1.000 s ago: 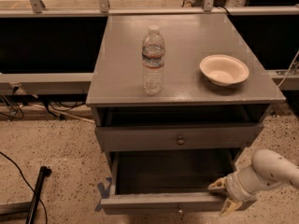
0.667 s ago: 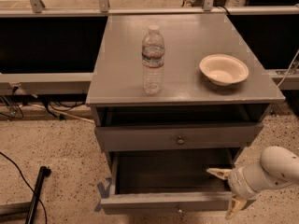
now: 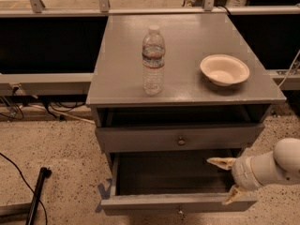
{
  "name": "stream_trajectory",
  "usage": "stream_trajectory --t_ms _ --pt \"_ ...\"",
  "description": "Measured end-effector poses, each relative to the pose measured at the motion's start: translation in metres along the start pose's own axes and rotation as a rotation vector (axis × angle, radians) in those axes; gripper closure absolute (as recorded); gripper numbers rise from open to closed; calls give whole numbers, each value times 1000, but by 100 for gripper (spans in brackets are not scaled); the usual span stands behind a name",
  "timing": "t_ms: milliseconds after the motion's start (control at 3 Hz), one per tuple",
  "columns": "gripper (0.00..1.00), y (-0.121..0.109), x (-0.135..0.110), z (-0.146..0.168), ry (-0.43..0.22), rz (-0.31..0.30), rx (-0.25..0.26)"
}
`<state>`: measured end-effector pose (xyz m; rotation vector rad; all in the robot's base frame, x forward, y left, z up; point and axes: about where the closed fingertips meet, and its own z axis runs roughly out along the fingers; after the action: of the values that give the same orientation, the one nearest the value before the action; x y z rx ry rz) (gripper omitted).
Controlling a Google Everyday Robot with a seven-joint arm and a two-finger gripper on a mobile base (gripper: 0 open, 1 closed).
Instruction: Open middle drawer
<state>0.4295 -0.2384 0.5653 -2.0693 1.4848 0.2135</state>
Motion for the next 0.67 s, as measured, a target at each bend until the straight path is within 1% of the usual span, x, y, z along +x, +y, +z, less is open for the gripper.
stream_trajectory --t_ms 333,667 --pt "42 -15 9 9 7 25 11" --pt "66 -23 28 30 13 79 11"
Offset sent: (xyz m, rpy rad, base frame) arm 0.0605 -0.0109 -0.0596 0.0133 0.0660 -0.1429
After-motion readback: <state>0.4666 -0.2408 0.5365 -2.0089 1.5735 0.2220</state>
